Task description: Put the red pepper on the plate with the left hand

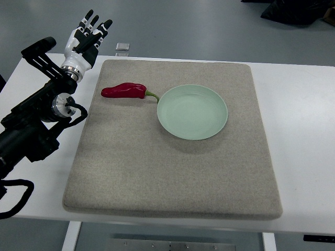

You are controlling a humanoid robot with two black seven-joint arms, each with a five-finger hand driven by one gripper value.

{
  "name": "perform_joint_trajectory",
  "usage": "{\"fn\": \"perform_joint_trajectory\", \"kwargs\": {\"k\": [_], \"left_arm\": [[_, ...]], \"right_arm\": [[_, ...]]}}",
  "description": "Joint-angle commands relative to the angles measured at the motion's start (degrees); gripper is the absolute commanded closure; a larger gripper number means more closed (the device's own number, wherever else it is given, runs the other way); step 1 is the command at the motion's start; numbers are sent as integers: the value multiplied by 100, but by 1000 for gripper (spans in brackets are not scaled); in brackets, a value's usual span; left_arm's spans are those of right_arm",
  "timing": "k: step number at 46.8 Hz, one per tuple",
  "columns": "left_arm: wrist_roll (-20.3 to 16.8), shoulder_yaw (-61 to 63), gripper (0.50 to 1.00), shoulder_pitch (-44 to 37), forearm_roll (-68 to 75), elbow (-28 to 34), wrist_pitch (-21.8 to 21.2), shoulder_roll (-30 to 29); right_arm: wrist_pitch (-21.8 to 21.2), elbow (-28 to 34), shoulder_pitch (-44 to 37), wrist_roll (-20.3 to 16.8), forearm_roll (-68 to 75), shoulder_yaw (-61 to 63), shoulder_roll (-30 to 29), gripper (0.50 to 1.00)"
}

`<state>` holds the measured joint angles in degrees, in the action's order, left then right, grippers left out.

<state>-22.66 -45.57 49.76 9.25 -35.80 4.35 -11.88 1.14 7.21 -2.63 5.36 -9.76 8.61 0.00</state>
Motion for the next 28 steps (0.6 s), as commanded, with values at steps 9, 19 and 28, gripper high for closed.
{"fn": "perform_joint_trajectory", "kwargs": {"k": [9, 19, 28], "left_arm": [[16, 145, 500, 218, 1842, 3, -241, -43], [16, 154, 501, 236, 3653, -24, -268, -69], [16, 531, 512, 376, 4743, -155, -268, -315]], "right_arm": [[0, 0, 0, 0, 0, 0, 0, 568], [0, 0, 0, 0, 0, 0, 0, 568], [0, 0, 0, 0, 0, 0, 0, 568]]}}
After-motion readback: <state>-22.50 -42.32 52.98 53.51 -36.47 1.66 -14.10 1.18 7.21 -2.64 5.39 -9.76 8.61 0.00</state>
